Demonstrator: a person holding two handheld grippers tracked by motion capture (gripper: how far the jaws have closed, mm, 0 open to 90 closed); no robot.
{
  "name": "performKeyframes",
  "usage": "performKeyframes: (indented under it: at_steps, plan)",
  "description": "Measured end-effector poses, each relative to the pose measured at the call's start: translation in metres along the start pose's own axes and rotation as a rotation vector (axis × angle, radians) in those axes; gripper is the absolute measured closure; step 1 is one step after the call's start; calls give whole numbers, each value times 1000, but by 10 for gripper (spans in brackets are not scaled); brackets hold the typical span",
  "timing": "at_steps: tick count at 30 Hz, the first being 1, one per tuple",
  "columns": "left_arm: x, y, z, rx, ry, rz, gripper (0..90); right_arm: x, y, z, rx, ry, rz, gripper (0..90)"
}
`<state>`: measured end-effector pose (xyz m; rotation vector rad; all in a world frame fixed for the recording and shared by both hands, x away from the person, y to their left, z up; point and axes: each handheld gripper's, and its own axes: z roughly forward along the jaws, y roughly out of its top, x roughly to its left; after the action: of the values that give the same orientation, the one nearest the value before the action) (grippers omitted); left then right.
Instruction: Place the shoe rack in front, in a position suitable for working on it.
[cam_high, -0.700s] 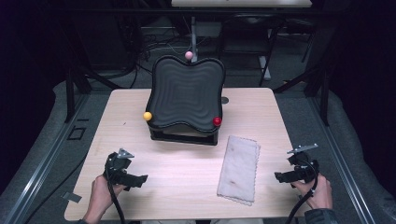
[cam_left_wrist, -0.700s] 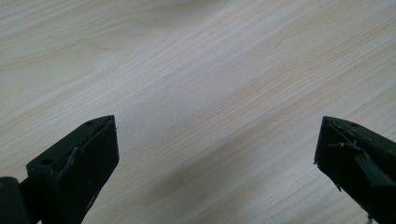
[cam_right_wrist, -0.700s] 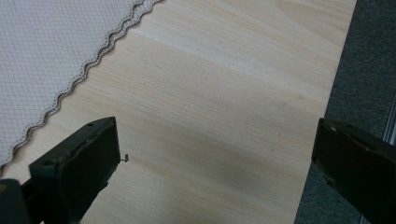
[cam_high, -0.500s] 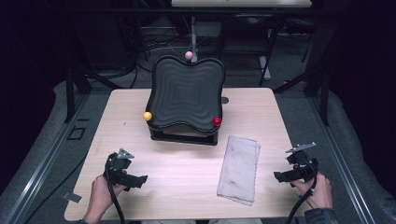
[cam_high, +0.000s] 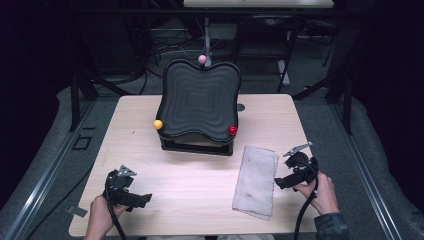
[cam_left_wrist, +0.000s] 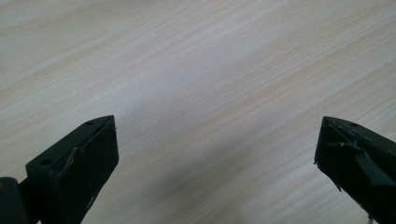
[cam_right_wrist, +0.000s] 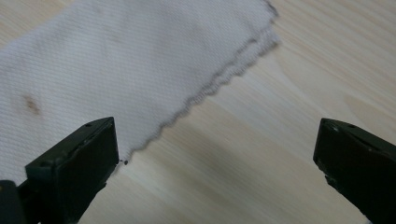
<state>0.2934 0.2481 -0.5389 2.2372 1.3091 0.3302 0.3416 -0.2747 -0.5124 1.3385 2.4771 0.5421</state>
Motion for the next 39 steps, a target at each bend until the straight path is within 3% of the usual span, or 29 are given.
performKeyframes:
  at_steps: [2,3,5,10,14,17,22,23,24,26,29,30,32,34,35,38,39]
  plan:
    - [1,-4,-2,2,1,-7,0,6,9,4,-2,12,-35,0]
    - [1,-6,-3,3,3,-10,0,9,13,6,-7,44,-45,0]
    - [1,-10,-5,6,8,-12,0,13,18,8,5,30,-62,0]
    - [3,-19,-9,9,20,-25,0,29,35,21,19,88,-145,0]
    - [4,-25,-13,12,25,-40,0,44,47,41,89,118,-223,0]
    - [4,-29,-15,11,29,-46,0,50,53,53,121,127,-250,0]
    - [5,-35,-18,17,33,-63,0,53,58,65,149,131,-272,0]
    - [5,-36,-19,20,36,-62,0,55,60,69,184,109,-276,6]
    - [6,-38,-19,22,34,-65,0,55,60,69,184,109,-276,6]
    - [6,-40,-20,18,37,-68,0,56,60,74,213,117,-268,58]
    - [7,-42,-22,23,35,-71,0,57,60,78,228,141,-263,59]
    - [7,-43,-23,20,41,-77,0,57,62,76,257,138,-268,61]
    - [7,-44,-22,20,43,-80,0,57,60,77,230,139,-257,77]
    - [6,-44,-22,25,40,-77,0,57,61,75,251,136,-266,92]
    - [6,-43,-22,26,38,-75,1,58,58,74,213,146,-255,140]
    - [5,-43,-22,28,39,-76,1,57,58,70,229,142,-270,195]
    - [5,-43,-21,31,38,-70,1,57,58,68,217,148,-254,271]
